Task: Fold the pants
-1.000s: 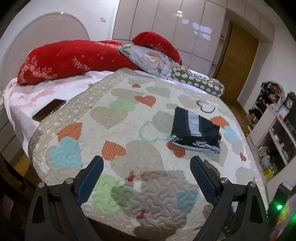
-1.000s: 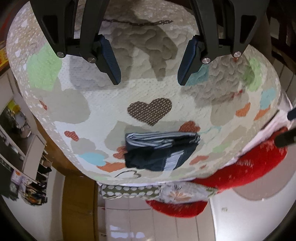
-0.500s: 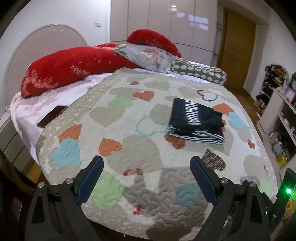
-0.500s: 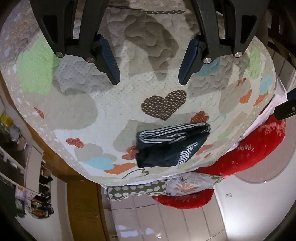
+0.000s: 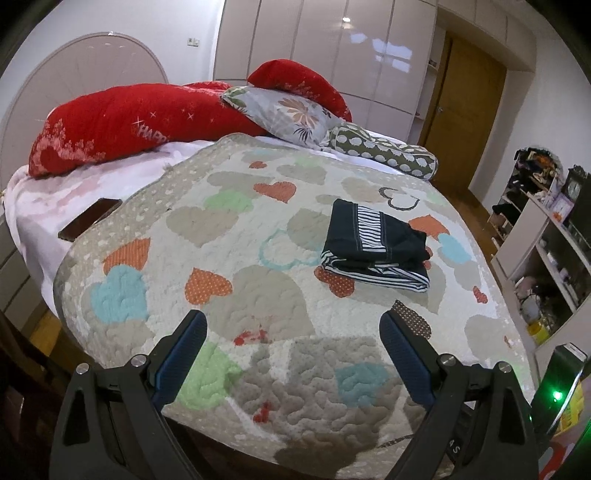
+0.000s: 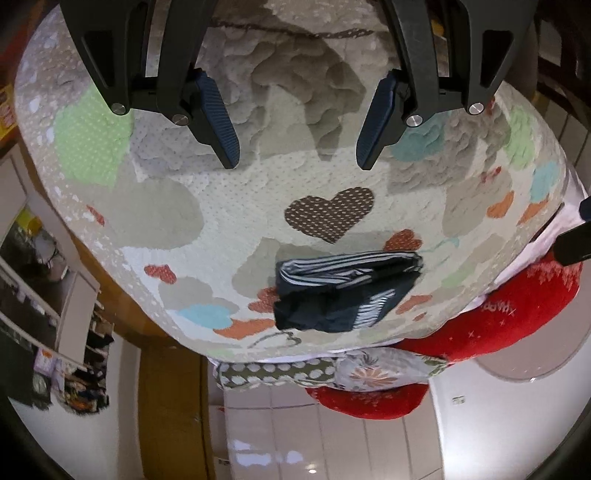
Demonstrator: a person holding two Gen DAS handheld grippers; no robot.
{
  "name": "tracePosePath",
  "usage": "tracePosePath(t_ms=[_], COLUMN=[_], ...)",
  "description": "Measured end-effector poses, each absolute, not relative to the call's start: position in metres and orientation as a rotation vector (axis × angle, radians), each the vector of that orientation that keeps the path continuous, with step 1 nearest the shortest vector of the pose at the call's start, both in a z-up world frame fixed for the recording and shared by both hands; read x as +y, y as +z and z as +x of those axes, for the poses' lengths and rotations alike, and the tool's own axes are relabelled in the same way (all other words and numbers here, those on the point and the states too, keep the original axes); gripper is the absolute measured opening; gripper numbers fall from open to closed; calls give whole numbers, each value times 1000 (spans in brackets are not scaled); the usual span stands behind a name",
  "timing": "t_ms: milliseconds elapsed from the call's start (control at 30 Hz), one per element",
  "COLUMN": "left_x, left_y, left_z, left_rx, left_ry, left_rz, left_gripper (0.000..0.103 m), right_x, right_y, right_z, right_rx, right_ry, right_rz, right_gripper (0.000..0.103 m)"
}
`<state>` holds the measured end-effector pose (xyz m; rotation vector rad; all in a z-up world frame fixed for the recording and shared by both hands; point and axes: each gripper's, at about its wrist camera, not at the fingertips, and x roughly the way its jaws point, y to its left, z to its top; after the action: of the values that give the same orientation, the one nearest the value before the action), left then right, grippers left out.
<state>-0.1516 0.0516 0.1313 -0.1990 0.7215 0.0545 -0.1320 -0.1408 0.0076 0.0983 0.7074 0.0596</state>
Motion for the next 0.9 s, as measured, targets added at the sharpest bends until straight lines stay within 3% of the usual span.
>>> tracePosePath(t_ms=[333,900], left_x=[38,42], left_y=[136,107], left_z=[-158,-145], left_rx=[709,828], left_ry=[12,-14], left_rz=[-191,-217], left_gripper=[94,94], right_x=[-148,-151], right_y=[25,7], right_z=[-149,-138], right_rx=[645,717], right_ry=[19,-8], right_rz=[73,75], right_gripper=[71,72])
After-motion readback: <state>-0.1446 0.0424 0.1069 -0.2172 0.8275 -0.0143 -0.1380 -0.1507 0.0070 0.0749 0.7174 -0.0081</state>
